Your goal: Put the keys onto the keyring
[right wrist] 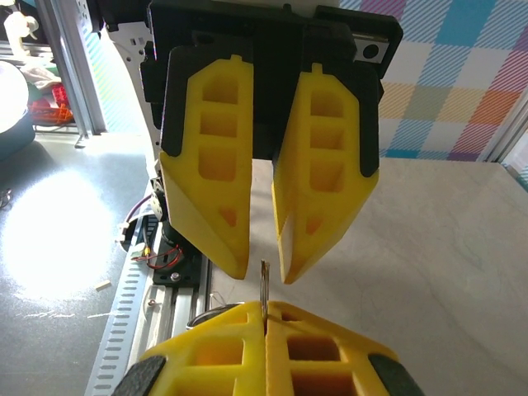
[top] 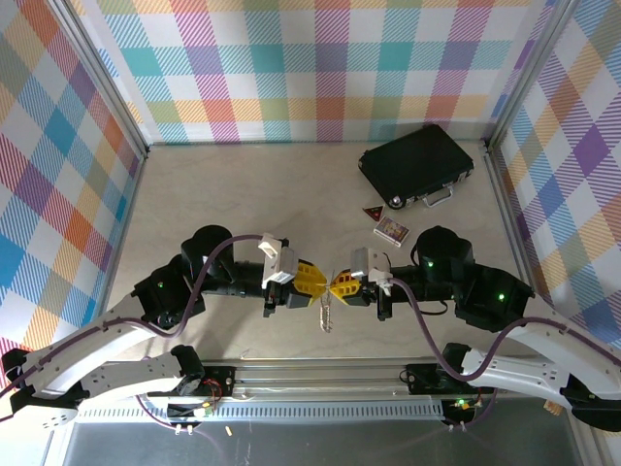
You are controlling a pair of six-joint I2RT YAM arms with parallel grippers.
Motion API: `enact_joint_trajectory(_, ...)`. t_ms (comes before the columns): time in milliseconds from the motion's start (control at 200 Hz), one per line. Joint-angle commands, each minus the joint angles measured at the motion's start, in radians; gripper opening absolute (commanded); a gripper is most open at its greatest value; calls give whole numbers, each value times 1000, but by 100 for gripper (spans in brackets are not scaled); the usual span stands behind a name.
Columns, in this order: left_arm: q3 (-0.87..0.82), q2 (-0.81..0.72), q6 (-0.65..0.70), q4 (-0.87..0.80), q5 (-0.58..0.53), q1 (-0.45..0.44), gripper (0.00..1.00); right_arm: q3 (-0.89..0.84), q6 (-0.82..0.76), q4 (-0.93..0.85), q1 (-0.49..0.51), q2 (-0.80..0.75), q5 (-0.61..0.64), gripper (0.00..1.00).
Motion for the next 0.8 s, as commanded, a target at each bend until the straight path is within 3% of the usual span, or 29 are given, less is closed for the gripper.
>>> enact_joint_trajectory(0, 22, 3, 17, 16, 22, -10, 19, 38, -15, 30, 5, -9, -22, 0)
enact_joint_trajectory(795, -25, -4, -1, 83, 16, -10, 14, 17, -7, 48, 12, -14, -44, 0)
